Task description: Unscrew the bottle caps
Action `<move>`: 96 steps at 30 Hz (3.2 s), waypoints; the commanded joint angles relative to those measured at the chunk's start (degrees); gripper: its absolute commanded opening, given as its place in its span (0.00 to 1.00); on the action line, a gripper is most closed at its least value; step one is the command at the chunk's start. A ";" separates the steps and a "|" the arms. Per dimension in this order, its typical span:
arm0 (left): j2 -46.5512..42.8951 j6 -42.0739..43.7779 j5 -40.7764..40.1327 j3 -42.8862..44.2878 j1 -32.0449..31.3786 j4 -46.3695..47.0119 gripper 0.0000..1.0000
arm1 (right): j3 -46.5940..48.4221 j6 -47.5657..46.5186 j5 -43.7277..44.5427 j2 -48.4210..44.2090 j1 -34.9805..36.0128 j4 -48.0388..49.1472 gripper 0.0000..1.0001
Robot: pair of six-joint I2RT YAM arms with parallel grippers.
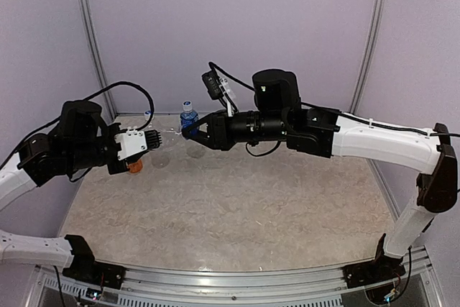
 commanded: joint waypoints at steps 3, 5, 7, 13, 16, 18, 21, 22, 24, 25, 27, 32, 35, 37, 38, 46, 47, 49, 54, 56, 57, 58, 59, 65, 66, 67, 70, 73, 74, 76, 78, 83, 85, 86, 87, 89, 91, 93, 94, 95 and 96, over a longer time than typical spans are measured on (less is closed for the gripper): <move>-2.63 -4.06 25.75 7.38 -0.35 -21.08 0.25 | 5.44 -38.79 5.54 -0.89 10.13 -13.57 0.00; -4.22 -3.68 29.22 6.87 -0.52 -23.16 0.25 | 5.18 -52.05 12.98 -0.91 14.89 -16.04 0.00; -5.62 -3.38 29.87 5.89 -0.86 -23.46 0.25 | 5.65 -62.16 22.88 0.26 18.55 -19.20 0.00; -6.90 -3.62 29.42 6.11 -2.39 -24.02 0.25 | 1.76 -86.16 52.72 3.44 27.49 -12.79 0.00; -6.88 -3.52 29.07 5.83 -2.51 -23.80 0.25 | -1.85 -86.62 52.40 1.61 27.52 -5.87 0.03; -6.84 -3.93 28.19 5.32 -2.51 -23.12 0.25 | -4.89 -85.72 52.70 0.05 27.54 -0.27 0.41; -7.11 -4.55 26.66 4.78 -2.51 -22.05 0.25 | -5.36 -78.32 51.78 -2.13 27.01 1.29 0.94; -7.26 -4.65 25.71 4.53 -2.51 -21.47 0.25 | -5.44 -74.36 51.34 -2.89 26.76 2.88 0.99; -7.38 -4.67 22.52 3.56 -2.51 -19.02 0.25 | -5.34 -67.51 48.68 -4.54 25.87 3.10 0.99; -7.36 -4.74 20.10 2.85 -2.46 -17.23 0.25 | -5.16 -63.19 46.14 -5.49 25.10 2.51 0.99; -7.19 -4.59 15.00 1.37 -2.50 -12.91 0.25 | -5.36 -54.27 40.93 -7.44 22.61 1.95 0.99; -5.52 -2.69 3.56 -1.43 -2.51 -2.52 0.25 | -5.86 -28.52 23.46 -11.10 13.29 1.92 0.99; -4.59 -1.56 -0.60 -2.18 -2.51 1.49 0.25 | -3.38 -15.72 20.06 -10.12 9.34 -2.34 0.99; -4.13 -0.94 -2.16 -2.56 -2.51 3.40 0.25 | -1.92 -9.60 18.88 -8.95 7.51 -5.09 0.99; -4.01 -0.71 -2.48 -2.65 -2.51 3.73 0.25 | -1.54 -7.95 17.91 -8.34 7.05 -5.52 0.99; -3.45 -0.06 -2.83 -3.12 -2.51 4.74 0.25 | 3.73 -3.91 13.03 -2.94 5.92 -8.09 0.82; -3.45 -0.11 -2.57 -3.04 -2.51 4.68 0.25 | 3.69 -4.28 12.86 -2.70 5.77 -7.75 0.77; -3.53 -0.46 -1.85 -2.67 -2.51 4.06 0.25 | 3.83 -4.62 11.37 -2.13 5.34 -7.08 0.63; -3.52 -0.27 -1.76 -2.48 -2.51 3.57 0.25 | 3.56 -5.25 9.96 -1.75 4.68 -4.98 0.35; -3.62 -0.16 -1.37 -2.58 -2.51 3.03 0.25 | 3.65 -5.31 9.25 -1.55 4.44 -4.95 0.34; -3.67 -0.05 -1.28 -2.59 -2.51 2.96 0.25 | 3.67 -5.22 8.89 -1.37 4.25 -4.92 0.36; -3.71 -0.03 -1.19 -2.71 -2.51 2.87 0.25 | 3.68 -5.14 8.59 -1.31 4.13 -5.02 0.40; -3.65 0.12 -1.11 -2.72 -2.51 2.92 0.25 | 3.73 -4.97 8.38 -1.21 4.00 -4.94 0.43; -3.56 0.14 -0.69 -2.61 -2.50 2.78 0.25 | 3.65 -4.74 7.81 -0.85 3.86 -4.56 0.33; -3.61 0.09 -0.60 -2.59 -2.50 2.54 0.25 | 3.56 -4.78 7.64 -0.81 3.88 -4.38 0.30; -3.67 0.11 -0.45 -2.59 -2.53 2.31 0.25 | 3.51 -4.88 7.36 -0.80 3.88 -4.31 0.27; -3.94 0.12 0.70 -2.74 -2.58 1.29 0.24 | 3.86 -5.57 6.68 -0.41 3.83 -4.65 0.21; -4.38 0.24 2.82 -2.65 -2.59 -0.49 0.24 | 5.27 -7.10 5.74 0.45 3.68 -5.95 0.01; -4.61 0.18 3.76 -2.44 -2.59 -1.39 0.24 | 5.71 -7.81 5.43 0.75 3.74 -6.33 0.00; -4.83 -0.76 6.72 -1.38 -2.59 -4.08 0.24 | 6.03 -10.34 4.70 1.07 3.77 -7.01 0.00; -4.77 -3.05 11.84 1.52 -2.57 -10.16 0.24 | 6.09 -15.76 5.17 1.16 4.49 -8.52 0.00; -3.62 -6.92 23.95 7.32 -2.59 -24.33 0.22 | 4.70 -47.29 12.91 -0.68 12.35 -16.21 0.00; -3.16 -6.78 26.31 8.11 -2.59 -27.50 0.20 | 4.16 -58.54 22.34 -0.96 16.30 -18.60 0.00; -3.04 -6.52 26.85 8.21 -2.59 -28.53 0.20 | 4.22 -63.64 26.50 -0.78 18.11 -19.60 0.00; -2.82 -6.44 27.23 8.30 -2.59 -29.49 0.20 | 4.48 -68.19 31.15 -0.47 19.93 -20.49 0.00; -2.47 -6.21 27.69 8.53 -2.59 -31.25 0.20 | 4.54 -76.59 39.50 0.21 23.55 -21.13 0.00; -1.86 -5.90 28.24 8.88 -2.59 -33.08 0.20 | 3.64 -84.92 48.36 0.67 26.41 -19.68 0.00; -1.38 -5.24 28.54 8.97 -2.59 -34.62 0.20 | 1.74 -93.19 56.57 0.95 28.51 -15.98 0.00; -1.14 -4.88 28.53 8.86 -2.59 -35.11 0.20 | 0.53 -97.54 59.91 0.92 29.25 -13.59 0.00; -0.98 -4.66 28.34 8.70 -2.59 -35.38 0.20 | -0.79 -101.88 62.95 1.00 30.05 -10.51 0.00; -0.78 -4.53 28.21 8.54 -2.59 -35.48 0.20 | -2.20 -108.05 65.36 0.99 30.65 -6.92 0.00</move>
